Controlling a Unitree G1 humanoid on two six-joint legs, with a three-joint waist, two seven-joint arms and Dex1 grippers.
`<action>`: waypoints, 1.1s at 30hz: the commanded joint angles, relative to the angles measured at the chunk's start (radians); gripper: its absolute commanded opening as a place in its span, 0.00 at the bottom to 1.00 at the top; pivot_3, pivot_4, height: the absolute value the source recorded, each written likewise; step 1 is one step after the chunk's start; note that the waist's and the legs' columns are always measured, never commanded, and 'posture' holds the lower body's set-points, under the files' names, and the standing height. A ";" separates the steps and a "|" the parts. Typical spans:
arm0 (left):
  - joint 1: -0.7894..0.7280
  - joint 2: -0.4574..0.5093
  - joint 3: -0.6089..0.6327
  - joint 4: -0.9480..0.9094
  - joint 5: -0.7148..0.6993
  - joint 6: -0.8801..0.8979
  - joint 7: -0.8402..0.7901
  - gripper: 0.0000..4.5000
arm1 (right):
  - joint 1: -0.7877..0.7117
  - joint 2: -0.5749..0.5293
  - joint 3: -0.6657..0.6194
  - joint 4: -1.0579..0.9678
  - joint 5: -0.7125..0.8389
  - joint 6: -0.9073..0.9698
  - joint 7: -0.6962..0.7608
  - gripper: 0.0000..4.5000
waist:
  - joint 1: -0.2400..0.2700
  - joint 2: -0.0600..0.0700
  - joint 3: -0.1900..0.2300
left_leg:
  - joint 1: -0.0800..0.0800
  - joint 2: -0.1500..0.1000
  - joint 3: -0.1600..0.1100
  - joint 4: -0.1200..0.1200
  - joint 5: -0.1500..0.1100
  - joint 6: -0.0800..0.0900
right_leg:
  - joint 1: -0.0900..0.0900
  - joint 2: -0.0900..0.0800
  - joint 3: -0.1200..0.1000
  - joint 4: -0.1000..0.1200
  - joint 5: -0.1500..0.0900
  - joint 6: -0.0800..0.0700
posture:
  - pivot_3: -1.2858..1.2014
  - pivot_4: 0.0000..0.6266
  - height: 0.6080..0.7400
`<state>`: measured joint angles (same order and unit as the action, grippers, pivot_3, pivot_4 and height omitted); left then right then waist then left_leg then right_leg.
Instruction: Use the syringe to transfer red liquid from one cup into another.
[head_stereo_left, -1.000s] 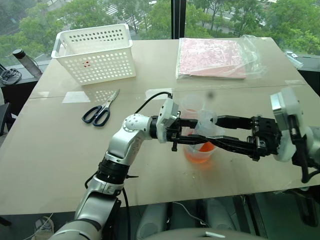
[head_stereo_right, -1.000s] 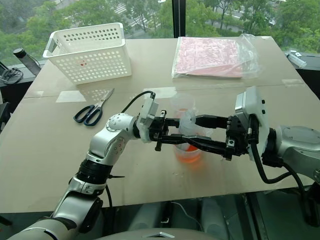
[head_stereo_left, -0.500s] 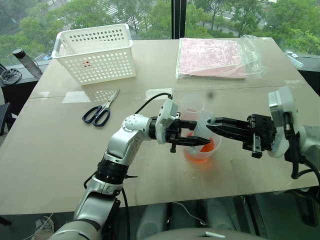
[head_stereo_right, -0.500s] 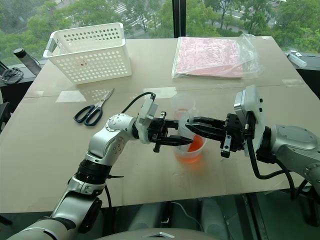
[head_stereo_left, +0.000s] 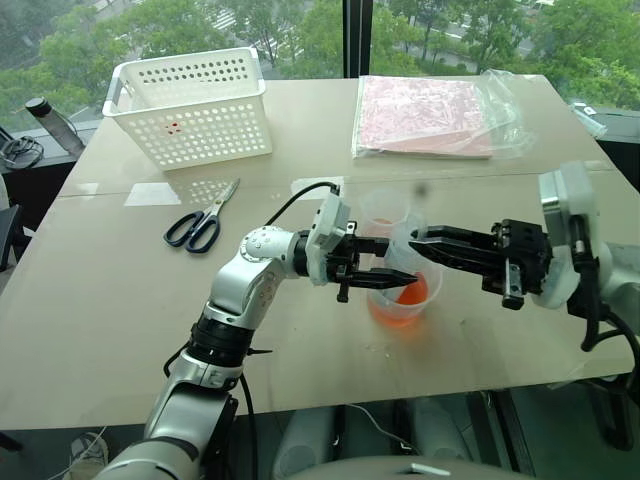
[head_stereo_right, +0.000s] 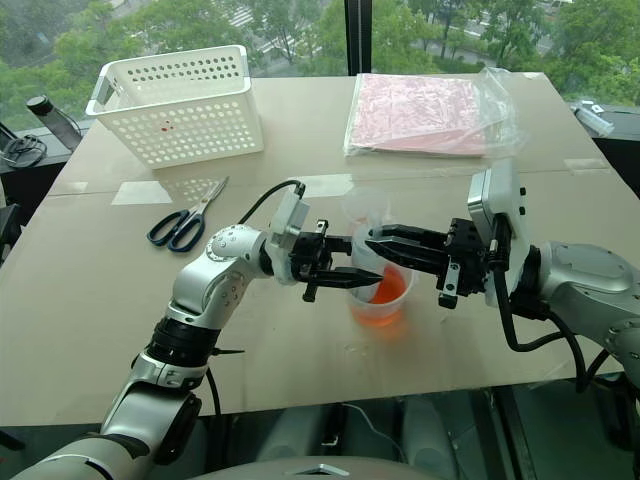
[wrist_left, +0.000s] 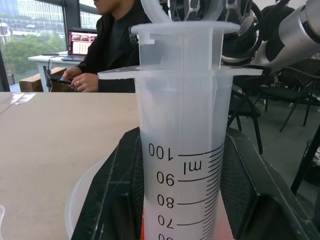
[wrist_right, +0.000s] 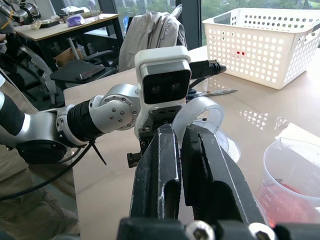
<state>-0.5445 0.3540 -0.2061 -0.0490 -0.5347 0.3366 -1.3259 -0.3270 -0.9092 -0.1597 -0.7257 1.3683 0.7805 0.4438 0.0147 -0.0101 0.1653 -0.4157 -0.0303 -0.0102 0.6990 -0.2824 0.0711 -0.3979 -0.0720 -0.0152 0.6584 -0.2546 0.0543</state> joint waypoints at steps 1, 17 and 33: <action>0.003 0.011 -0.044 -0.021 0.024 0.012 -0.009 0.32 | -0.035 0.005 -0.109 -0.002 0.018 -0.062 0.002 0.02 | 0.000 0.000 0.000 | 0.000 0.000 0.000 0.000 0.000 0.000 | 0.000 0.000 0.000 0.000 0.000 0.000 | 0.52 0.24 1.00; -0.010 0.012 -0.044 -0.004 0.023 0.011 -0.018 0.32 | -0.041 0.001 -0.136 0.006 0.026 -0.053 0.000 0.02 | 0.000 0.000 0.000 | 0.000 0.000 0.000 0.000 0.000 0.000 | 0.000 0.000 0.000 0.000 0.000 0.000 | 0.52 0.24 1.00; -0.030 -0.029 0.006 -0.009 -0.030 0.026 0.013 0.32 | 0.081 -0.063 -0.183 -0.053 -0.180 -0.073 0.127 0.80 | 0.001 0.000 0.000 | -0.001 0.000 0.000 -0.001 0.000 0.000 | 0.000 0.000 0.000 -0.001 0.000 0.000 | 0.52 0.24 1.00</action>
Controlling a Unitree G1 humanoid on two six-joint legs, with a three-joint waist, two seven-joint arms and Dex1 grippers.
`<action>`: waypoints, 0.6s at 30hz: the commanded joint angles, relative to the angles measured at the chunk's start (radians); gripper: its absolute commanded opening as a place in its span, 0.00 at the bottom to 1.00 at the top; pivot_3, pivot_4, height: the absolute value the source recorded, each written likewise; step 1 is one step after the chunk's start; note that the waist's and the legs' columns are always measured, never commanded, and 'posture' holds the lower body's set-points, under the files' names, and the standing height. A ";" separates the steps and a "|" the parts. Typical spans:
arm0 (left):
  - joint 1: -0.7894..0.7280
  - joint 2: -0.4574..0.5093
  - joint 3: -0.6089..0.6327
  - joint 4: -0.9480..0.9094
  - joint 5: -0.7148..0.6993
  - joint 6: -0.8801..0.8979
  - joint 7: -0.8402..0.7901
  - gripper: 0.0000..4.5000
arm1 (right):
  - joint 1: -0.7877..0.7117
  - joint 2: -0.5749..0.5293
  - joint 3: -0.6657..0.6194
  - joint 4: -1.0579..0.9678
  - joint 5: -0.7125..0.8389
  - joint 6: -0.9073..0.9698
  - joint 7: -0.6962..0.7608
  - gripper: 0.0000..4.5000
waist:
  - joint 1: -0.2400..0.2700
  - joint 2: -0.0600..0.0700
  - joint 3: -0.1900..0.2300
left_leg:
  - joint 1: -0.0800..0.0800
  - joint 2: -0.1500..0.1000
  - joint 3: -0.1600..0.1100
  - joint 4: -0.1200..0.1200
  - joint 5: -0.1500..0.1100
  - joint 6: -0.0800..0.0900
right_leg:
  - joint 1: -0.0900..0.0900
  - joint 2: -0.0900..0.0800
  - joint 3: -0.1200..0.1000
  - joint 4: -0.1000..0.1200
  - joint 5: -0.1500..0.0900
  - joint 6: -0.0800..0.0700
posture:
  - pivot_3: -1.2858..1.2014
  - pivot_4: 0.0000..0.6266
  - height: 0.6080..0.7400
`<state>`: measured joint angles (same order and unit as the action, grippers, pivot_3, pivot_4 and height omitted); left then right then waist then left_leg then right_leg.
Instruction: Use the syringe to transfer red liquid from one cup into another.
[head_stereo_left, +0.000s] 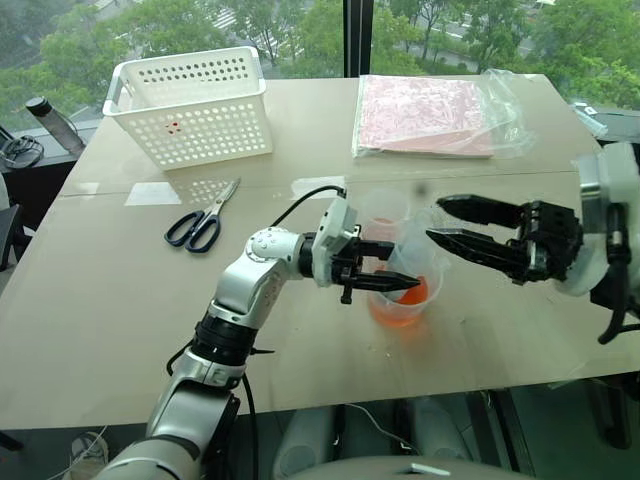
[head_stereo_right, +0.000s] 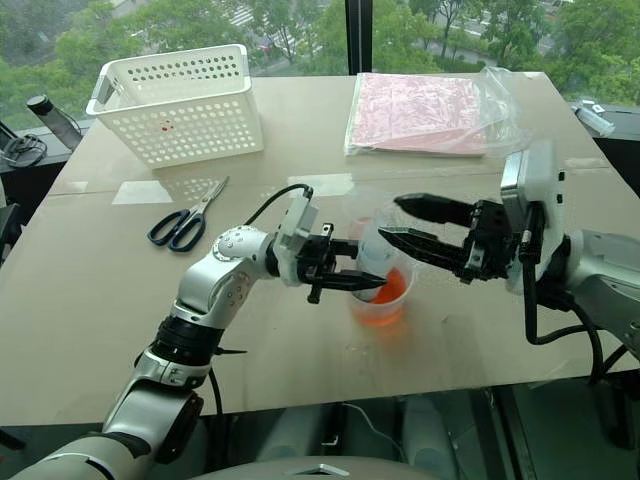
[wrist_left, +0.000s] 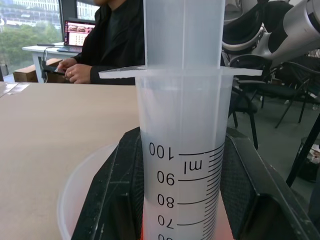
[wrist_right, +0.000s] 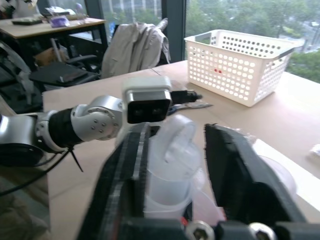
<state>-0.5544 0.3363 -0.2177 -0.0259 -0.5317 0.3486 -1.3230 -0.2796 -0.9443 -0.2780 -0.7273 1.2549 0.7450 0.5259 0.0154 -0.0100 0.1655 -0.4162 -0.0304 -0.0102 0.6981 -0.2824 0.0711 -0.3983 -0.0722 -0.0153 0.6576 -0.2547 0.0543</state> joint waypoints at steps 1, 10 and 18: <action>-0.025 -0.012 0.018 -0.034 -0.032 0.015 0.013 0.32 | 0.058 -0.035 -0.080 -0.062 -0.093 -0.045 0.056 0.90 | 0.001 0.000 0.000 | 0.000 0.000 0.000 0.000 0.000 0.000 | 0.000 0.000 0.000 0.000 0.000 0.000 | 0.52 0.24 1.00; -0.139 -0.069 0.113 -0.044 -0.149 0.135 0.123 0.32 | 0.397 -0.006 -0.368 -0.184 -0.064 -0.032 0.078 0.99 | 0.005 0.000 0.000 | 0.000 0.000 0.000 0.000 0.000 0.001 | 0.000 0.000 0.000 0.000 0.000 0.000 | 0.52 0.24 1.00; -0.325 -0.132 0.250 0.085 -0.247 0.229 0.289 0.32 | 0.421 0.022 -0.351 -0.223 -0.065 -0.073 -0.038 0.99 | 0.001 -0.001 0.000 | 0.001 0.000 0.000 0.000 0.000 0.000 | 0.000 0.002 0.000 0.002 0.000 0.001 | 0.52 0.24 1.00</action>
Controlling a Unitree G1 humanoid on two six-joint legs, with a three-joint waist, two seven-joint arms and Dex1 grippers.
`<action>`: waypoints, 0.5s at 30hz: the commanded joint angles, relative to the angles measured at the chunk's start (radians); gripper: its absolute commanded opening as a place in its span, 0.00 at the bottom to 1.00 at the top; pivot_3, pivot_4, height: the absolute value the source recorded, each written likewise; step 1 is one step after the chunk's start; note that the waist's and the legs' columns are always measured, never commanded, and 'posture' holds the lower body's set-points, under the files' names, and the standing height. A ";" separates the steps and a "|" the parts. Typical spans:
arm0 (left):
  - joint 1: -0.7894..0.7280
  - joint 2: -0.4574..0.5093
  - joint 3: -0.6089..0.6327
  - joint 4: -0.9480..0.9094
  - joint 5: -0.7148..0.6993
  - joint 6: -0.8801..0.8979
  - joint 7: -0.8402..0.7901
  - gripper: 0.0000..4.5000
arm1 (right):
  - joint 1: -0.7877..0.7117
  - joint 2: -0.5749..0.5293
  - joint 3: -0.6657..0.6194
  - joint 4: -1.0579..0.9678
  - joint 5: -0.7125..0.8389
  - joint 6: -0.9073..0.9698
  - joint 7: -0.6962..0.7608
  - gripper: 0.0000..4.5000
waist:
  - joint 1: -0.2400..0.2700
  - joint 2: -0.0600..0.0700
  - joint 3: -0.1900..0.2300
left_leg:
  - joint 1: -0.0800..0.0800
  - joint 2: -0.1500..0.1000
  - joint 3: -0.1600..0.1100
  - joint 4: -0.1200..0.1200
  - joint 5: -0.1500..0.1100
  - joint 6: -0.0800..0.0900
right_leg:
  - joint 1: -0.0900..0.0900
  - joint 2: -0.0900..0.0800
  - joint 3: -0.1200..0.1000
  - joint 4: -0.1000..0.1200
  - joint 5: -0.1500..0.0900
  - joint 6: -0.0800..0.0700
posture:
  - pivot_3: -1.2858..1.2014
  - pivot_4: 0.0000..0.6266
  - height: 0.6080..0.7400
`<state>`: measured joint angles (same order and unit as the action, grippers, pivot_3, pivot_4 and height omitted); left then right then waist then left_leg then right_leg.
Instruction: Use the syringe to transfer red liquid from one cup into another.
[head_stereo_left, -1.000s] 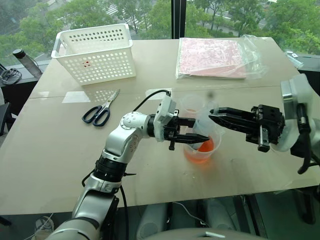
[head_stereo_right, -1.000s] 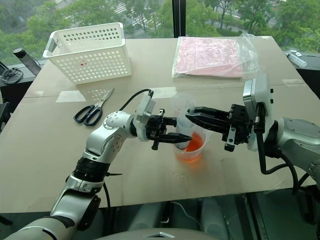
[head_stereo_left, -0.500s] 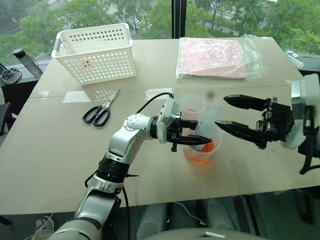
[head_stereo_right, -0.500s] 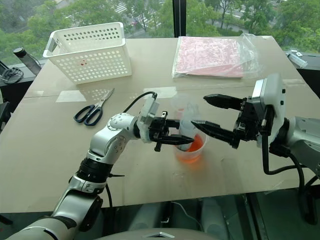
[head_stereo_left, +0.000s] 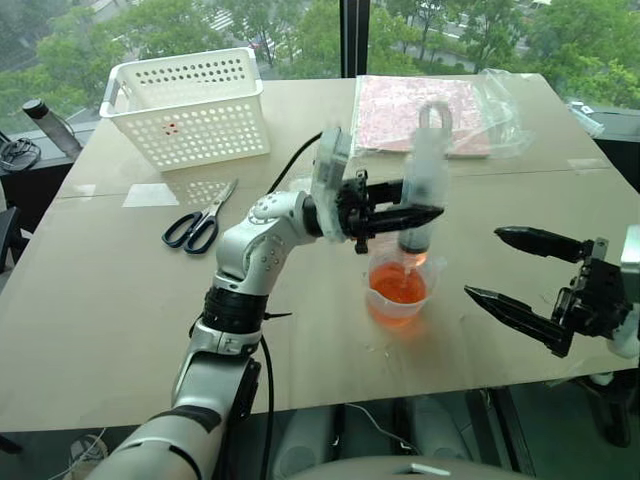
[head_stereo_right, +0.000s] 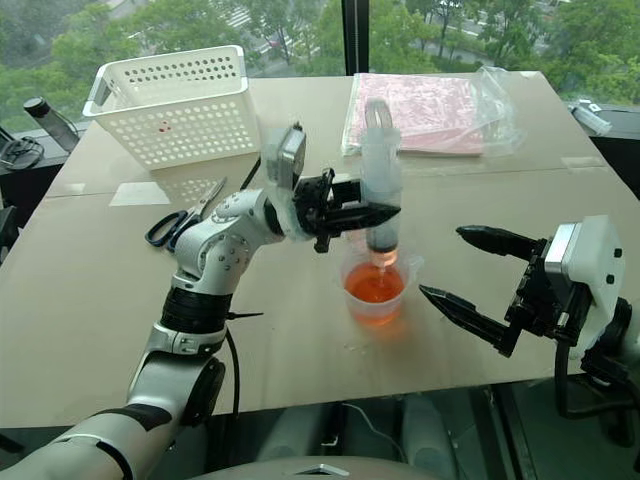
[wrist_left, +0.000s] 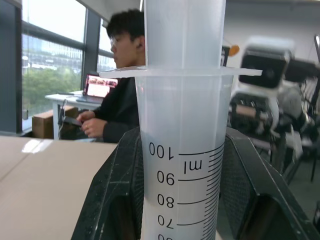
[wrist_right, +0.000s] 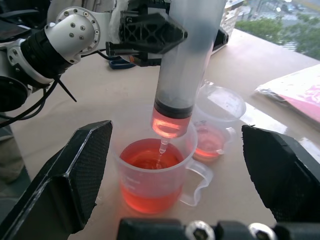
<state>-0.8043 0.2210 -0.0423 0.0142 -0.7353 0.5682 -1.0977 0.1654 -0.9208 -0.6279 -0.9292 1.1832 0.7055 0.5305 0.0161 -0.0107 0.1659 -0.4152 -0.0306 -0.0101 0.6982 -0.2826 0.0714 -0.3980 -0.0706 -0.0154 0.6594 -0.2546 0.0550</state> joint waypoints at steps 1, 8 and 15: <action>-0.107 -0.023 0.095 0.088 -0.039 -0.002 0.080 0.32 | -0.041 -0.002 0.014 -0.017 0.002 -0.040 -0.057 0.99 | 0.000 0.000 0.000 | 0.000 0.000 0.000 0.000 0.000 0.000 | 0.000 0.000 0.000 0.000 0.000 0.000 | 0.52 0.24 1.00; -0.230 -0.025 0.094 0.321 0.124 -0.222 0.063 0.32 | -0.182 -0.020 0.088 0.027 0.031 -0.047 -0.142 0.99 | -0.001 0.000 0.000 | 0.000 -0.001 0.001 0.000 0.002 -0.003 | 0.000 0.002 0.000 0.000 0.000 0.000 | 0.52 0.24 1.00; -0.189 -0.054 0.031 0.432 0.281 -0.438 0.034 0.32 | -0.282 -0.067 0.185 0.097 0.084 0.008 -0.181 0.99 | 0.001 -0.001 0.001 | -0.001 -0.001 0.001 -0.001 0.002 -0.004 | 0.000 0.000 0.000 -0.003 0.000 0.000 | 0.52 0.24 1.00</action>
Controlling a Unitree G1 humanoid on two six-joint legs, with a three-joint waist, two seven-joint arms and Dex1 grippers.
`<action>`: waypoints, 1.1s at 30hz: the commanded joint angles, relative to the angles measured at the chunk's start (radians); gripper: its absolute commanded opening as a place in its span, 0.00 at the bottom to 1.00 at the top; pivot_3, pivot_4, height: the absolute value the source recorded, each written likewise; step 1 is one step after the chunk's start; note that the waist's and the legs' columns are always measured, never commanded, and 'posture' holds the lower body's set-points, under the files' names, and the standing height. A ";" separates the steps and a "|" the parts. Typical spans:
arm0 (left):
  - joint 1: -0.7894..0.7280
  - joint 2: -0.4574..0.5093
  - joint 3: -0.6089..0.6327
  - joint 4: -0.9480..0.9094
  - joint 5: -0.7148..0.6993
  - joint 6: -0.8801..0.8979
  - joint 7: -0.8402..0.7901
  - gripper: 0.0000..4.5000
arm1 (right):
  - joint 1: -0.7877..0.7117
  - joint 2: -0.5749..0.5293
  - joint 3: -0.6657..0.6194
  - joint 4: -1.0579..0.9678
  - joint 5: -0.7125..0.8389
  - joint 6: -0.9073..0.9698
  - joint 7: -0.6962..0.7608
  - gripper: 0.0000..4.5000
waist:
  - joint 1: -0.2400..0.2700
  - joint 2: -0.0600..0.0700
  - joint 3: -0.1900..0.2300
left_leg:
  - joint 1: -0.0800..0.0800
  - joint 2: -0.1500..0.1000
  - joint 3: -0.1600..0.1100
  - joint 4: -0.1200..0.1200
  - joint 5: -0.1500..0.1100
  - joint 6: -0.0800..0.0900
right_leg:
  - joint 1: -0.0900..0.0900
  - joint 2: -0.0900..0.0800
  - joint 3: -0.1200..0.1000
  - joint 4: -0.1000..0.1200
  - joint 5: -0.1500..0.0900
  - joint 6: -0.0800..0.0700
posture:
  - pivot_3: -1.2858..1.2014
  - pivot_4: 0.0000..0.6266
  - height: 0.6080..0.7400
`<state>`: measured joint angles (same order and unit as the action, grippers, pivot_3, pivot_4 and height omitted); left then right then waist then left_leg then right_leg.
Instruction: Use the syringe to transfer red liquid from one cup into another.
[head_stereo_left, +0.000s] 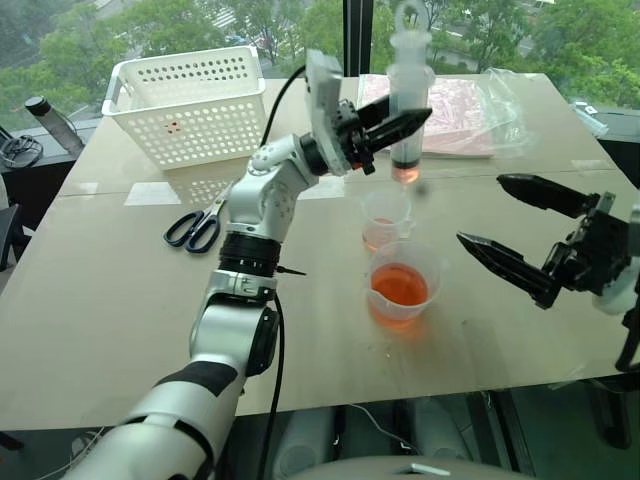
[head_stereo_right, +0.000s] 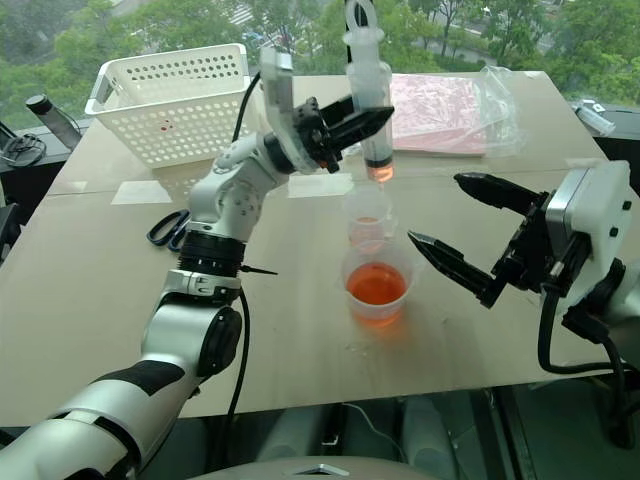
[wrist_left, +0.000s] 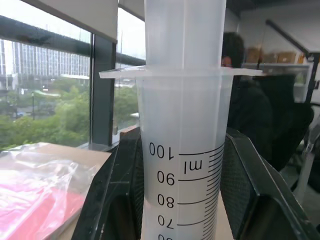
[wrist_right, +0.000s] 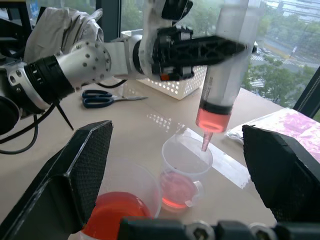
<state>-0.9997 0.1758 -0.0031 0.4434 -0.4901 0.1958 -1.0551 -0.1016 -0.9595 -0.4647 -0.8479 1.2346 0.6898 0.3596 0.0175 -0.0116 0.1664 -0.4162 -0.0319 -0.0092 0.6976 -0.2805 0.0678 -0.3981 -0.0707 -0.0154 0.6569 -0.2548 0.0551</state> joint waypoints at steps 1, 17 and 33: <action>0.013 -0.009 -0.010 0.010 0.047 -0.081 -0.010 0.32 | -0.018 -0.037 0.039 0.023 0.026 0.033 -0.008 0.99 | -0.001 -0.001 0.000 | 0.000 0.000 0.000 0.000 0.000 0.000 | 0.000 0.000 0.000 0.000 0.000 0.000 | 0.52 0.24 1.00; 0.156 0.012 -0.027 -0.046 0.113 -0.137 -0.043 0.32 | -0.358 0.077 0.313 0.269 -0.158 0.091 0.052 0.99 | -0.005 0.000 0.001 | 0.000 0.001 0.001 -0.001 0.000 0.000 | -0.003 0.000 0.001 0.002 0.000 0.000 | 0.52 0.24 1.00; 0.227 0.020 -0.057 -0.137 0.125 -0.140 -0.050 0.32 | -0.689 0.245 0.447 0.436 -0.218 0.171 0.205 0.87 | -0.004 0.000 0.001 | -0.002 0.000 0.001 -0.002 0.000 0.000 | -0.006 -0.001 0.001 0.002 0.000 0.000 | 0.52 0.24 1.00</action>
<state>-0.7715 0.1936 -0.0535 0.3514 -0.3566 0.0716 -1.0981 -0.7683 -0.7196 -0.0152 -0.4017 1.0191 0.8606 0.5328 0.0136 -0.0118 0.1671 -0.4185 -0.0317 -0.0079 0.6954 -0.2803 0.0675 -0.4039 -0.0713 -0.0140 0.6593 -0.2546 0.0549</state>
